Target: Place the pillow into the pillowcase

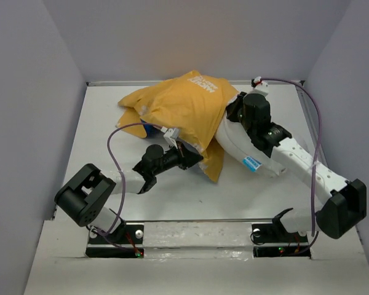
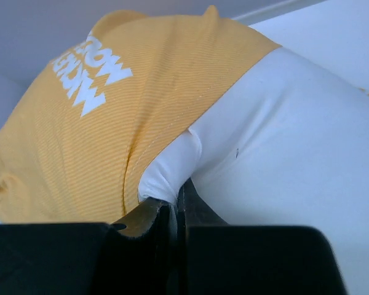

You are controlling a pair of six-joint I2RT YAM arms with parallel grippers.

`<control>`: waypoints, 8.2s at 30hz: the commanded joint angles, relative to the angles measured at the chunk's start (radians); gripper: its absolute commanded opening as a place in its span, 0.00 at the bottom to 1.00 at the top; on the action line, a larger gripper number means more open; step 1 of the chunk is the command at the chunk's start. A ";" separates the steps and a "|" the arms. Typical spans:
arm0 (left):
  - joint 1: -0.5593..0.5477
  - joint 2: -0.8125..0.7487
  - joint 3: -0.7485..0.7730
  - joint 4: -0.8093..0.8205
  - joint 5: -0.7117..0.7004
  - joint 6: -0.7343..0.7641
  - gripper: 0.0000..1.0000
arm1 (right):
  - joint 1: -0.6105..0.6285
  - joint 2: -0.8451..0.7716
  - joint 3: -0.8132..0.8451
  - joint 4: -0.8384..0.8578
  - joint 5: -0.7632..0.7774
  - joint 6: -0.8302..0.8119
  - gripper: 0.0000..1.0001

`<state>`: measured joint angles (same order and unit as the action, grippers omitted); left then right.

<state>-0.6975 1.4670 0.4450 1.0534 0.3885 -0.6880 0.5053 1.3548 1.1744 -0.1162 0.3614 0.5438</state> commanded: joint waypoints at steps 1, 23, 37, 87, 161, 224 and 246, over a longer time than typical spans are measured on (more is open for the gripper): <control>-0.004 0.049 0.015 -0.062 0.148 0.013 0.00 | 0.111 -0.053 -0.034 0.557 0.183 -0.023 0.00; 0.072 -0.707 0.071 -0.830 -0.095 0.099 0.99 | 0.199 0.152 -0.074 0.212 -0.209 -0.108 0.86; 0.075 0.051 0.990 -1.158 -0.514 0.482 0.99 | -0.179 0.205 0.014 -0.120 -0.607 -0.358 0.97; 0.047 0.325 1.144 -1.356 -0.468 0.938 0.75 | 0.165 -0.135 -0.331 0.082 -0.381 -0.099 0.09; 0.262 0.151 0.905 -0.958 -0.005 0.476 0.33 | 0.030 0.185 -0.564 1.227 -0.704 0.081 0.00; 0.078 -0.195 0.939 -1.289 -0.569 0.530 0.22 | 0.087 0.445 -0.324 1.437 -0.668 0.247 0.00; 0.006 0.030 0.745 -1.112 -0.804 0.895 0.73 | 0.087 0.349 -0.420 1.322 -0.711 0.165 0.00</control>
<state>-0.6567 1.4376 1.1549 -0.1310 -0.2543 0.1223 0.5838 1.7397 0.7258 1.1450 -0.3134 0.7258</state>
